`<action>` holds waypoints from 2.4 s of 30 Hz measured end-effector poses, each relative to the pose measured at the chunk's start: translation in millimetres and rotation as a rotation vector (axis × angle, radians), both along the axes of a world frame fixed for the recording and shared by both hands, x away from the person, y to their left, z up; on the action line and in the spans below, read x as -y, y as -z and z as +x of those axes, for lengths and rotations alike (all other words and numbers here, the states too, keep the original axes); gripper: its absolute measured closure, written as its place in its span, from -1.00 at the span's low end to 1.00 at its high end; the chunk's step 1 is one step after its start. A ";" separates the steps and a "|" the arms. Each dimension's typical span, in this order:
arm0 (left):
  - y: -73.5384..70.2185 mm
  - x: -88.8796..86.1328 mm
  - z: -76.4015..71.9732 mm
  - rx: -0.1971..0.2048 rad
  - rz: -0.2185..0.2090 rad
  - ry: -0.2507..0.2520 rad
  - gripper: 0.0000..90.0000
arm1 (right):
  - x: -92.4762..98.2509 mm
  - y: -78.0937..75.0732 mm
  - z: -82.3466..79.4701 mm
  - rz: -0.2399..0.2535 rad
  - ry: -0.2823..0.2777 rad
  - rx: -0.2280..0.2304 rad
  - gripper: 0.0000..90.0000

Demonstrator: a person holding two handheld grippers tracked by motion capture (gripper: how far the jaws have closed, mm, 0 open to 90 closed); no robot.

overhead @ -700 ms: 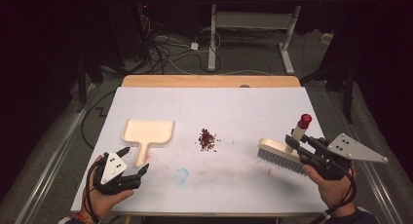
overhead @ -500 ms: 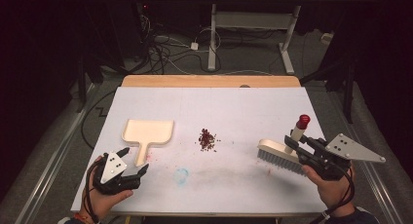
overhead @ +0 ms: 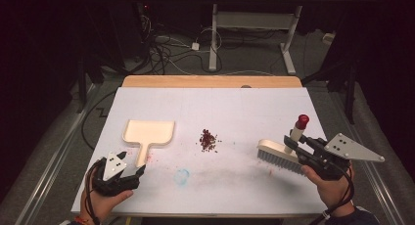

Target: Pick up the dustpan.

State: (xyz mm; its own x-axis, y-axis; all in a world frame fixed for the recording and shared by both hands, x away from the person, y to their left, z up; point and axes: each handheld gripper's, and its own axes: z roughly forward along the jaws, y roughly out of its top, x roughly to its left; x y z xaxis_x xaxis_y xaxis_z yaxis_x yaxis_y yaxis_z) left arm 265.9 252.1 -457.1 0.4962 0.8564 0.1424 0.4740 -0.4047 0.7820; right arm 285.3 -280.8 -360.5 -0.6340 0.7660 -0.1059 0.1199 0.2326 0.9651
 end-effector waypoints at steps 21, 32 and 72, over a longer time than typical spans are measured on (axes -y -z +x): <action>25.4 9.4 56.4 -0.219 0.015 -0.079 -0.44 | -0.2 -0.9 0.0 0.006 0.001 0.010 0.57; 33.6 9.6 91.3 -0.300 -0.090 -0.188 -0.32 | -5.0 2.4 0.2 -0.016 -0.004 0.000 0.57; -9.4 17.7 48.9 -0.274 0.027 0.094 0.43 | 3.2 7.1 4.9 0.011 0.041 -0.011 0.57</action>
State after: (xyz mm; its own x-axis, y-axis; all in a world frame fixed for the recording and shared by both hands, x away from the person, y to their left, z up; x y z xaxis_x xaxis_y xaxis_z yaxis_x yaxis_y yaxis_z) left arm 314.8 234.4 -447.6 0.5962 0.8027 0.0145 0.6258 -0.4760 0.6179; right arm 290.2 -284.0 -367.6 -0.6029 0.7926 -0.0907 0.1395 0.2167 0.9662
